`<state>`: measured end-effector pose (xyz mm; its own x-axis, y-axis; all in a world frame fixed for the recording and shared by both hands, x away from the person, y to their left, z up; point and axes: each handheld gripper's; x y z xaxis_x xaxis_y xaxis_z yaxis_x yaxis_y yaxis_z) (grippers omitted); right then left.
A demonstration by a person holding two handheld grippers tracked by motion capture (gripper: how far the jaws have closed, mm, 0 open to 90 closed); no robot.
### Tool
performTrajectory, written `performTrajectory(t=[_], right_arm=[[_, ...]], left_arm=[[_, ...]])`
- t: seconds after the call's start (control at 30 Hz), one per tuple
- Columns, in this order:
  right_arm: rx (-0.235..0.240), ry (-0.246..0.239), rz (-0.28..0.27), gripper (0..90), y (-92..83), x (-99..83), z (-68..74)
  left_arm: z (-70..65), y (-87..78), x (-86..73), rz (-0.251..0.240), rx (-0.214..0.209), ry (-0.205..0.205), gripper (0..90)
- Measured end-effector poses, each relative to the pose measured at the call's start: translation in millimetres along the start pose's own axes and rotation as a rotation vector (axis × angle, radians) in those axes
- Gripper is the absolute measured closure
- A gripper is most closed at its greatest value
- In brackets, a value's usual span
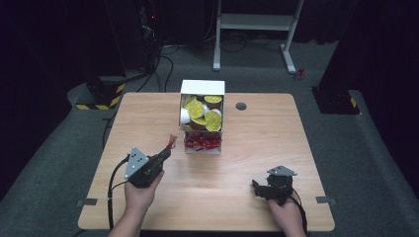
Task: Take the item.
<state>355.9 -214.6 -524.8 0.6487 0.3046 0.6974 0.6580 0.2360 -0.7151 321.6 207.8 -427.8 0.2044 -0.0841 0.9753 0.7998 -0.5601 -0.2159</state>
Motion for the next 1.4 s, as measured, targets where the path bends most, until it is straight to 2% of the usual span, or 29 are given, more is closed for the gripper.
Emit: performTrajectory(t=[0.47, 0.67, 0.93, 1.23, 1.4], right_arm=[[0.000, 0.002, 0.000, 9.5, 0.0, 0.0, 0.1], [0.000, 0.000, 0.000, 9.5, 0.0, 0.0, 0.0], [0.000, 0.004, 0.001, 9.5, 0.0, 0.1, 0.3], [0.000, 0.002, 0.000, 9.5, 0.0, 0.0, 0.1], [0.000, 0.004, 0.000, 9.5, 0.0, 0.1, 0.2]], left_arm=[[15.9, -4.9, -2.5, 0.011, 0.044, -0.015, 90.0], [20.8, -4.3, -3.1, 0.017, 0.048, -0.013, 90.0], [27.4, -0.9, 0.0, 0.024, 0.055, -0.013, 90.0], [39.3, 8.0, 1.2, 0.044, 0.069, -0.035, 90.0], [48.0, 14.5, 0.2, 0.047, 0.061, -0.055, 90.0]])
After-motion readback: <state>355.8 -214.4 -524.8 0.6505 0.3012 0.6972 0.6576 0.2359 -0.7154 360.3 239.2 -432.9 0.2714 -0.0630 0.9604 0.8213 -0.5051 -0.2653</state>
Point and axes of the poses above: each handheld gripper's, and its own axes: y roughly forward along the jaws, x roughly out of its top, z roughly to its left, and after that the axes turned 3 degrees about -x, right-handed
